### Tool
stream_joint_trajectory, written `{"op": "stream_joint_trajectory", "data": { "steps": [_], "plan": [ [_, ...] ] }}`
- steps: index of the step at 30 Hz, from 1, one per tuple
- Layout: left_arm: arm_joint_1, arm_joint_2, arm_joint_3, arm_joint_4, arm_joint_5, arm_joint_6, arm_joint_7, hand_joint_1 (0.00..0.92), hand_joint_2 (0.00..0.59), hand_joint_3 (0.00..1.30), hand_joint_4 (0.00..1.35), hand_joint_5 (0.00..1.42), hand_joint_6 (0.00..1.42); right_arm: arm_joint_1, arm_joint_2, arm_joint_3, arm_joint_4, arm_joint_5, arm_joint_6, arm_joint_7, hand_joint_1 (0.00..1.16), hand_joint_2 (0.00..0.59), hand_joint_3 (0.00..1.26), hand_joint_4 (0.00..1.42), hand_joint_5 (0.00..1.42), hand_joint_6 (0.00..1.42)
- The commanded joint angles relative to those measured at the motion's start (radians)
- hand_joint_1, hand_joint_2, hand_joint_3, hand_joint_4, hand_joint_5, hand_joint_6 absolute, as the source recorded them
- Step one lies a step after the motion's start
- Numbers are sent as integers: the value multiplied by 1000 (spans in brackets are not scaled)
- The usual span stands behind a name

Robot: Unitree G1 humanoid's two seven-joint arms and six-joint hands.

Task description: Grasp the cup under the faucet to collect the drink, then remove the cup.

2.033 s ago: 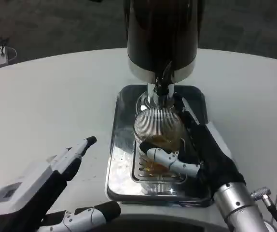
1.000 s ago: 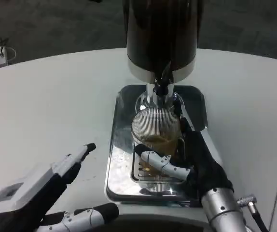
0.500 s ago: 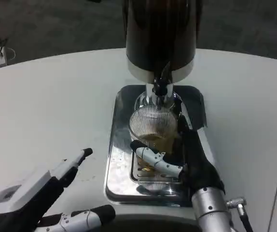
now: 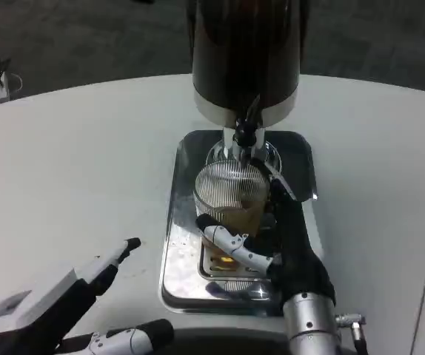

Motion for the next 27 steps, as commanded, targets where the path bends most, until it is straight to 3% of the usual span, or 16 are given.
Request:
{"op": "stream_joint_trajectory", "data": {
  "steps": [1,10,20,27],
  "plan": [
    [17,24,9,-7,-9,16,-23,0,65,0,0,0,57,16,59,18,32,14,-41,-27,934,234,248,339,435,505],
    [22,33,10,-9,-20,22,-34,0,64,6,0,0,58,26,72,27,34,14,-63,-98,982,247,426,504,574,653],
    [23,31,7,-9,-21,22,-34,0,64,10,0,0,58,46,82,28,4,21,-71,-168,993,247,679,828,921,1069],
    [15,32,1,1,-24,16,-34,0,66,18,0,0,58,74,68,31,-44,43,-80,-160,984,229,891,1067,1148,1287]
  ]
}}
